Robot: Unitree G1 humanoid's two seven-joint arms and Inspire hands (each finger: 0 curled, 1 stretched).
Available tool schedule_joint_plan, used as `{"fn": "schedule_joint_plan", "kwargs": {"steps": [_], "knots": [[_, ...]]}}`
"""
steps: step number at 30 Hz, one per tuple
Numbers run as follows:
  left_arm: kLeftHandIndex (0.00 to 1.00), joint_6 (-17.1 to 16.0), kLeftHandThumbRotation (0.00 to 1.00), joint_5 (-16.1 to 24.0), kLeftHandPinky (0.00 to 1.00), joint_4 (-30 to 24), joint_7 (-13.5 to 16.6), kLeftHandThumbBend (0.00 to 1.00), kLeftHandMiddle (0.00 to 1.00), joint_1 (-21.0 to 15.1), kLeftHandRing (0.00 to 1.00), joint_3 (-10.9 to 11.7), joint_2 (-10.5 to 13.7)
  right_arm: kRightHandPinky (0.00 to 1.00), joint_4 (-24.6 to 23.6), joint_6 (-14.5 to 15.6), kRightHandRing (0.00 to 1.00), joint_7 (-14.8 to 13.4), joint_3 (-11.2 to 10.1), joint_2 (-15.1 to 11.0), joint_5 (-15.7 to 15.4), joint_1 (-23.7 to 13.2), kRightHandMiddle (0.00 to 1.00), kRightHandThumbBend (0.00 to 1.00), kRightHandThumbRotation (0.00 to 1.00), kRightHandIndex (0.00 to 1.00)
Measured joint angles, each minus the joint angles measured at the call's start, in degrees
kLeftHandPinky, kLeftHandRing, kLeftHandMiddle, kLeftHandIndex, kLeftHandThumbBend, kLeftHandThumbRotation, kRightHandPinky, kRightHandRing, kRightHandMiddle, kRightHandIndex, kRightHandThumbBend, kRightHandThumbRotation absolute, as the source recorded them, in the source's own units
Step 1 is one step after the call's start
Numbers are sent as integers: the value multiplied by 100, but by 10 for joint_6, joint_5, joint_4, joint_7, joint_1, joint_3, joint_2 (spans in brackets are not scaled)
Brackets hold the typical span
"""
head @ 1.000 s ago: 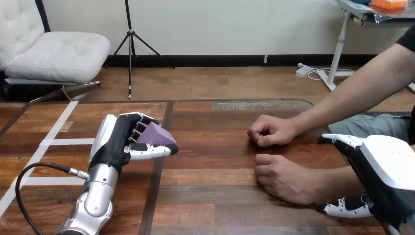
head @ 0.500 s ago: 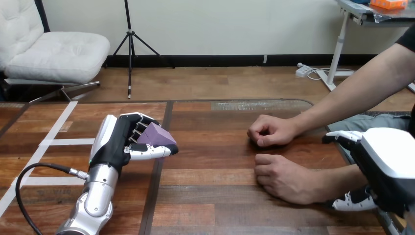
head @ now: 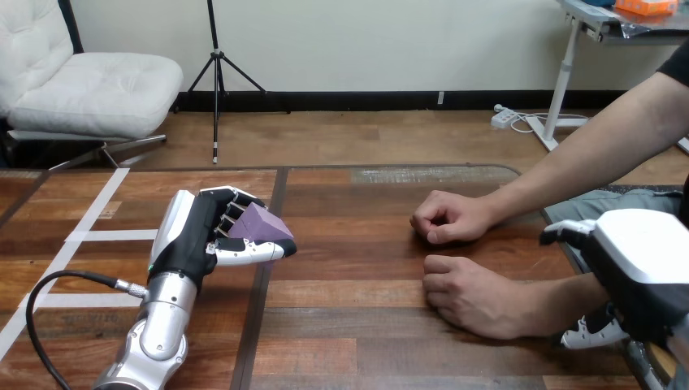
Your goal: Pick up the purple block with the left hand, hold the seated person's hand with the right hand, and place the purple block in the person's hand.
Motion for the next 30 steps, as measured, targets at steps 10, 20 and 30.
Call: {"fn": "schedule_joint_plan", "kwargs": {"steps": [10, 20, 30], "knots": [[49, -6, 12, 0, 34, 0, 0, 75, 45, 0, 40, 0, 0, 78, 43, -1, 79, 9, 29, -23, -21, -30, 79, 90, 0, 77], [49, -11, 12, 1, 34, 0, 0, 75, 45, 0, 40, 0, 0, 78, 83, -2, 78, 24, 54, -42, -29, -61, 78, 89, 0, 76], [49, -12, 12, 0, 34, 0, 0, 75, 45, 1, 40, 0, 0, 76, 119, -2, 77, 27, 71, -45, -29, -89, 77, 89, 0, 75]]}}
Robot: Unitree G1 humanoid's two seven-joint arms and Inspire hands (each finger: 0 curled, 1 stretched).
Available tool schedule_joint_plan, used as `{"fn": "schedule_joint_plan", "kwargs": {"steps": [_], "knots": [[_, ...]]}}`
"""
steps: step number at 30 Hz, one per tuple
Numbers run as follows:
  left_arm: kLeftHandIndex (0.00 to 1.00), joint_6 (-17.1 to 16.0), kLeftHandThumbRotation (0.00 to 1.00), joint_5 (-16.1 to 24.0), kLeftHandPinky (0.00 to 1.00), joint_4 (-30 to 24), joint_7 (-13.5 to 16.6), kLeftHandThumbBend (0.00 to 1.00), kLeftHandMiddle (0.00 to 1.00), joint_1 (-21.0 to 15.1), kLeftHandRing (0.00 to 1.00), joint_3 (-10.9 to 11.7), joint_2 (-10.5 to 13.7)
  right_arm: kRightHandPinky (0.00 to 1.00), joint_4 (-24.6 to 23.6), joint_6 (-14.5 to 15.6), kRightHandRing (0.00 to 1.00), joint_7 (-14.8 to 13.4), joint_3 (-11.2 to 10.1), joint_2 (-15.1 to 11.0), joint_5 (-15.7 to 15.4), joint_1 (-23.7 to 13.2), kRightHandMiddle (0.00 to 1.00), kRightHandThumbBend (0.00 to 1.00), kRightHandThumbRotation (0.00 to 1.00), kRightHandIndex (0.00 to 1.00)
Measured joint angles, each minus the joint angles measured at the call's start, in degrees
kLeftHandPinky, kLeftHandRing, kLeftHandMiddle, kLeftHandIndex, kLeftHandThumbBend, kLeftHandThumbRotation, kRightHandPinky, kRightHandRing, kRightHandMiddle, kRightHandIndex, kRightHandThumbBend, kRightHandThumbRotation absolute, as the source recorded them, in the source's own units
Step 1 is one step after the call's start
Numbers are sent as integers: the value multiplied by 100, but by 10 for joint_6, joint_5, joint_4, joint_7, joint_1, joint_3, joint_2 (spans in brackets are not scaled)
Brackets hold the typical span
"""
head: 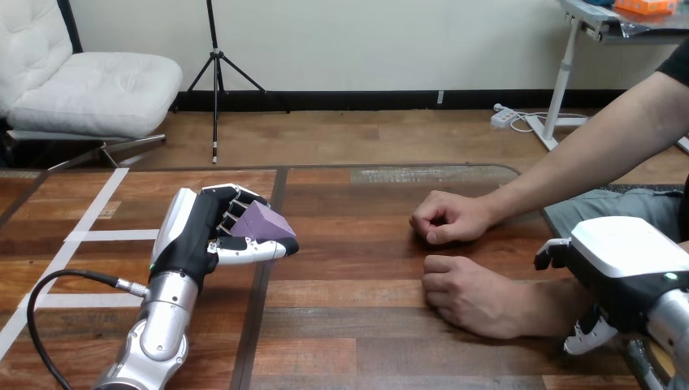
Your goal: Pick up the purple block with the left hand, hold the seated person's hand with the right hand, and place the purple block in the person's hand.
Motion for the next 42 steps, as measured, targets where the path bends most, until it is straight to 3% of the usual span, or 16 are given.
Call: {"fn": "schedule_joint_plan", "kwargs": {"steps": [17, 42], "knots": [[49, -8, 13, 0, 34, 0, -2, 76, 46, 1, 40, 0, 0, 75, 59, 0, 75, 0, 38, -1, -14, -38, 75, 88, 0, 74], [50, -9, 13, 0, 34, -1, -3, 74, 46, 4, 40, 0, -1, 74, 93, -2, 75, -5, 60, -2, -15, -54, 76, 86, 2, 75]]}}
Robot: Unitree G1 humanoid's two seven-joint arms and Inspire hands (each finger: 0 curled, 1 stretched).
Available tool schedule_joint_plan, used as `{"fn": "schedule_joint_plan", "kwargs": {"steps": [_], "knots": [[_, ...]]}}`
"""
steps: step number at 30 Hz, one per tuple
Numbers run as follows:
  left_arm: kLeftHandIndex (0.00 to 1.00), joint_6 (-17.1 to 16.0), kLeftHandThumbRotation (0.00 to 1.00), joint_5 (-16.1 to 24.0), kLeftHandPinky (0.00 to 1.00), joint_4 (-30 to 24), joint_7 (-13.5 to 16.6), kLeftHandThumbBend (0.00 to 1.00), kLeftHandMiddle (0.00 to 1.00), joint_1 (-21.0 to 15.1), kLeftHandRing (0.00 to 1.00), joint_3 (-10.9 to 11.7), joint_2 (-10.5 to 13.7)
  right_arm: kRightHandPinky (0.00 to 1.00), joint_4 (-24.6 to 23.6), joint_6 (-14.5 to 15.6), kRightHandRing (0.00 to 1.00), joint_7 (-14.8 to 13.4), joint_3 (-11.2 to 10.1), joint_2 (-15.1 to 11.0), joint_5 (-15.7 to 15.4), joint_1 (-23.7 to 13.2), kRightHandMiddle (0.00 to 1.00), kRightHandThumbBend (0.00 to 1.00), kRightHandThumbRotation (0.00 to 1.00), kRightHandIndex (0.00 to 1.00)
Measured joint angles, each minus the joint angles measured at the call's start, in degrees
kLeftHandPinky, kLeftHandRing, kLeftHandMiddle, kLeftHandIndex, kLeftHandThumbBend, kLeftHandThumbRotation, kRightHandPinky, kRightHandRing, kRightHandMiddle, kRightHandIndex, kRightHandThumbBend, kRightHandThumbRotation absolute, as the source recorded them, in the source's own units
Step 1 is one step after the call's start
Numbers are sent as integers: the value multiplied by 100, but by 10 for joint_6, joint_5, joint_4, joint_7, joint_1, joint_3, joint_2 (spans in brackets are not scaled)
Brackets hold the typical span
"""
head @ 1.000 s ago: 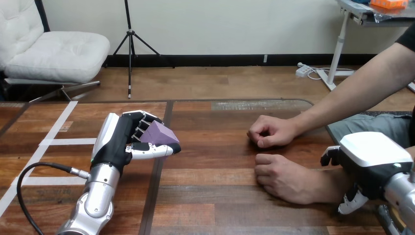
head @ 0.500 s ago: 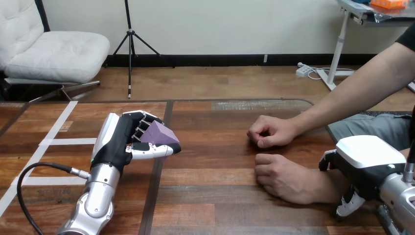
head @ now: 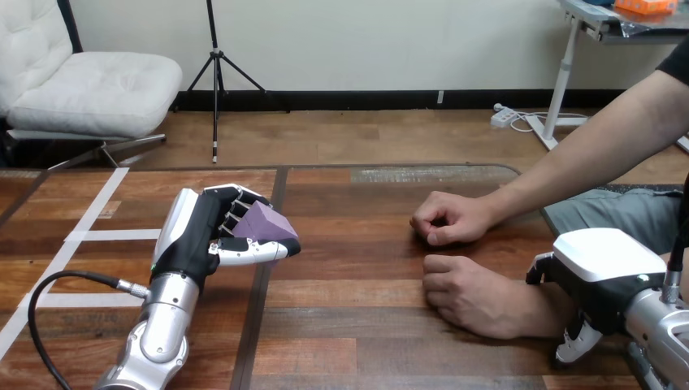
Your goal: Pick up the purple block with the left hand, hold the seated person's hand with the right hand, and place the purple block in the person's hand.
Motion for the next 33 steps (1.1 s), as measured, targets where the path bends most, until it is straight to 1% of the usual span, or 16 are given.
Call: {"fn": "schedule_joint_plan", "kwargs": {"steps": [6, 12, 17, 27, 33], "knots": [[50, 0, 13, 0, 34, 0, 0, 74, 45, 2, 40, 0, 0, 74, 12, -10, 75, -7, 2, -3, 0, -5, 76, 85, 2, 74], [50, 0, 13, 0, 34, 0, 0, 74, 45, 3, 39, 0, 0, 73, 24, -21, 75, -9, 6, -15, 0, -11, 76, 84, 2, 74], [49, 0, 14, 0, 33, 0, 0, 75, 45, 3, 39, 0, 0, 72, 31, -21, 74, -9, 9, -17, 0, -14, 76, 84, 2, 74], [49, 0, 13, 0, 33, 0, 0, 75, 45, 3, 39, 0, 0, 65, 42, -17, 71, -11, 21, -17, 0, -22, 74, 83, 0, 73], [50, 0, 13, 0, 33, 0, 0, 74, 45, 3, 39, 0, 0, 64, 53, -16, 70, -14, 24, -17, 0, -29, 74, 83, 1, 73]]}}
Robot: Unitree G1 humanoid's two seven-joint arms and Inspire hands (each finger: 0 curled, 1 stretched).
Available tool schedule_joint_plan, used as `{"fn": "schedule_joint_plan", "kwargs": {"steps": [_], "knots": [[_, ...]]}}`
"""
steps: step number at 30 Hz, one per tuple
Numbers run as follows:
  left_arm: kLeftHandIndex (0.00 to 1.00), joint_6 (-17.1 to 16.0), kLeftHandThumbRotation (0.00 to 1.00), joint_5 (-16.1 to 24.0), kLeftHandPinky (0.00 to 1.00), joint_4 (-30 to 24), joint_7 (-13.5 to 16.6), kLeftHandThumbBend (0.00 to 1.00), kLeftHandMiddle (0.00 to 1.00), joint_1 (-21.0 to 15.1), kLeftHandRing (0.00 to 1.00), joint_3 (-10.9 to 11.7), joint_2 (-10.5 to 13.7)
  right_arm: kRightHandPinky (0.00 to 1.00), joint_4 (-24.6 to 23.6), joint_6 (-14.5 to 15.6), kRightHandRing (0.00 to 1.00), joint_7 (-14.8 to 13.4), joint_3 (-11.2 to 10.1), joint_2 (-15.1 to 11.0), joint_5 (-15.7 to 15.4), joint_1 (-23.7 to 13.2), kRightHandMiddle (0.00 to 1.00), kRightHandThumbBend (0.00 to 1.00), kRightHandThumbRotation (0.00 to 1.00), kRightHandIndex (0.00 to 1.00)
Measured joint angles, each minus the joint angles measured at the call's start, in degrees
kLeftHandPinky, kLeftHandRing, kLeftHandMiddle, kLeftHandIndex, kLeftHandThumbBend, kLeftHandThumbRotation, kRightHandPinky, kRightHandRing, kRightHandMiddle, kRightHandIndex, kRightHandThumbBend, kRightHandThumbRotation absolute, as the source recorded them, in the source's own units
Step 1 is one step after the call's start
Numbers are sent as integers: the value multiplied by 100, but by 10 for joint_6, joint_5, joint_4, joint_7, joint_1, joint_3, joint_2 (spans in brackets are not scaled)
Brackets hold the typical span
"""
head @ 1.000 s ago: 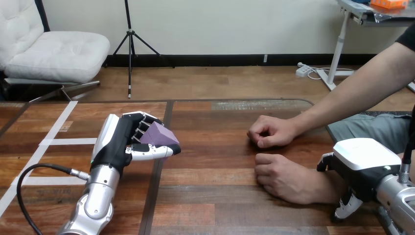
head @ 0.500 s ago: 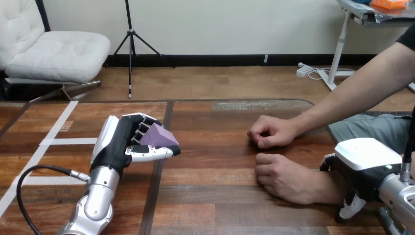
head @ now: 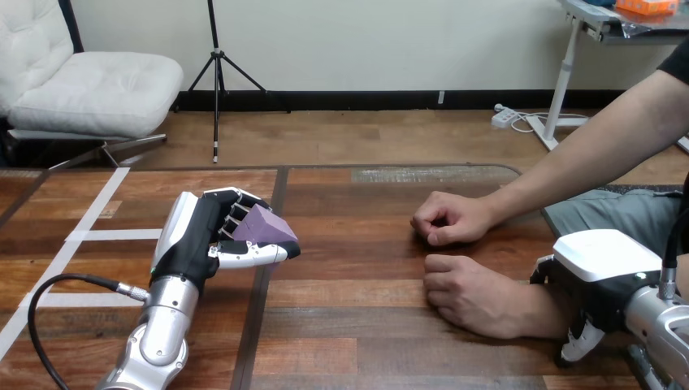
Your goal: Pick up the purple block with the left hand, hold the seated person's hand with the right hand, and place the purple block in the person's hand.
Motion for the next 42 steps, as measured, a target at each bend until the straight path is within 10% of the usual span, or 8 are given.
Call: {"fn": "schedule_joint_plan", "kwargs": {"steps": [19, 42], "knots": [[49, 0, 13, 0, 33, 0, 0, 74, 45, 0, 40, 0, 0, 61, 38, -2, 69, -28, 13, 0, 7, -20, 73, 82, 0, 73], [49, -5, 14, 1, 34, -1, 0, 74, 45, 1, 39, 0, 0, 34, 64, -2, 44, -53, 18, 0, 23, -30, 51, 82, 0, 53]]}}
